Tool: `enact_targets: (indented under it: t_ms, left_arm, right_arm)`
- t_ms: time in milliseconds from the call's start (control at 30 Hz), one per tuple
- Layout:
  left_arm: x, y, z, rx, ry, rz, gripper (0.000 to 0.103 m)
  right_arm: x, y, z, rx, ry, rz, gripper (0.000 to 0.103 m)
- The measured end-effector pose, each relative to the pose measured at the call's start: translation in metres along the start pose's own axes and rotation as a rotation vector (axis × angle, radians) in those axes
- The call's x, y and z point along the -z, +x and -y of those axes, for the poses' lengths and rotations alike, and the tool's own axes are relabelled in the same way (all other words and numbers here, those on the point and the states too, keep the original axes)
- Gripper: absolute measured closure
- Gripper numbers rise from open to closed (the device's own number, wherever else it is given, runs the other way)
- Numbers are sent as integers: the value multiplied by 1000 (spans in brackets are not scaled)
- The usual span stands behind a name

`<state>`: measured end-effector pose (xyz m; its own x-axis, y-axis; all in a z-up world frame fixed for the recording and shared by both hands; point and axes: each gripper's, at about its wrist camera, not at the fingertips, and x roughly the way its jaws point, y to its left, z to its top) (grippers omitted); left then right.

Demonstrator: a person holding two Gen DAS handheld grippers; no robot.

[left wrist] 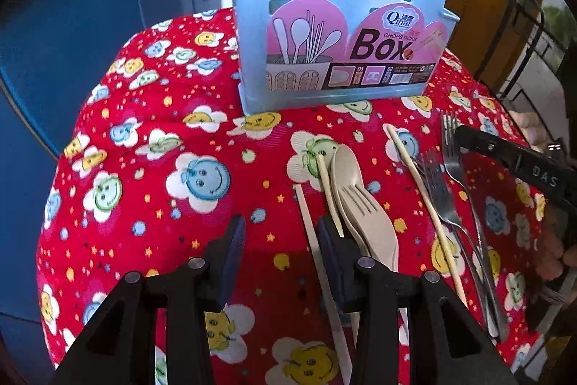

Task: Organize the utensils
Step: 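Move the right tool over the metal forks while the left tool nears the chopsticks, then close the right tool on a metal fork while the left tool grasps another chopstick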

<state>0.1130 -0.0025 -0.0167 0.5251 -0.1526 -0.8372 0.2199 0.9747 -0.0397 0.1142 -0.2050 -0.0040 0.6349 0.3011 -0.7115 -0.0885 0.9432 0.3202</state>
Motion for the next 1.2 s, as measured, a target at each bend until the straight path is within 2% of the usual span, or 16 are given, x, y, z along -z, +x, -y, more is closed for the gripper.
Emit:
enact_targets:
  t_ms: [67, 133, 200, 433, 633, 700, 733, 767, 900, 1000, 1067, 1167, 1200]
  left_arm:
    - [-4, 1, -1, 8, -5, 2, 63]
    - [-8, 2, -5, 23, -10, 2, 86]
    - [-13, 3, -10, 54, -27, -9, 96]
    - [-17, -4, -25, 144, -119, 10, 99]
    - [-17, -27, -30, 160, -173, 91, 100]
    - [-18, -34, -32, 166, -191, 117, 100]
    - [-20, -36, -33, 167, -197, 125, 100]
    - [-21, -39, -34, 168, -205, 136, 100]
    - [-22, -43, -35, 170, -213, 163, 100]
    - [-22, -46, -35, 175, -206, 179, 100]
    - [-22, -50, -33, 181, -204, 192, 100]
    - [-24, -52, -33, 188, -203, 204, 100]
    - [-25, -53, -33, 190, -202, 208, 100]
  right_arm:
    - [-1, -1, 0, -2, -1, 1, 98]
    - [-2, -3, -1, -5, -7, 8, 98]
    - [-3, -7, -2, -10, -14, 22, 99]
    - [-6, -24, -6, -43, -22, 67, 101]
    - [-8, -19, -3, -44, -10, 25, 98]
    - [-7, -15, -1, -56, 2, 6, 76]
    - [-7, -13, 0, -66, 7, 2, 61]
    - [-6, -11, 0, -68, -1, 0, 61]
    - [-7, 3, -3, -40, -52, -19, 61]
    - [-8, 13, 1, -77, -49, -38, 66]
    - [-11, 15, 7, -148, -25, -41, 68]
    - [-13, 17, 16, -204, 12, -52, 82]
    - [-12, 18, 18, -216, 21, -51, 82]
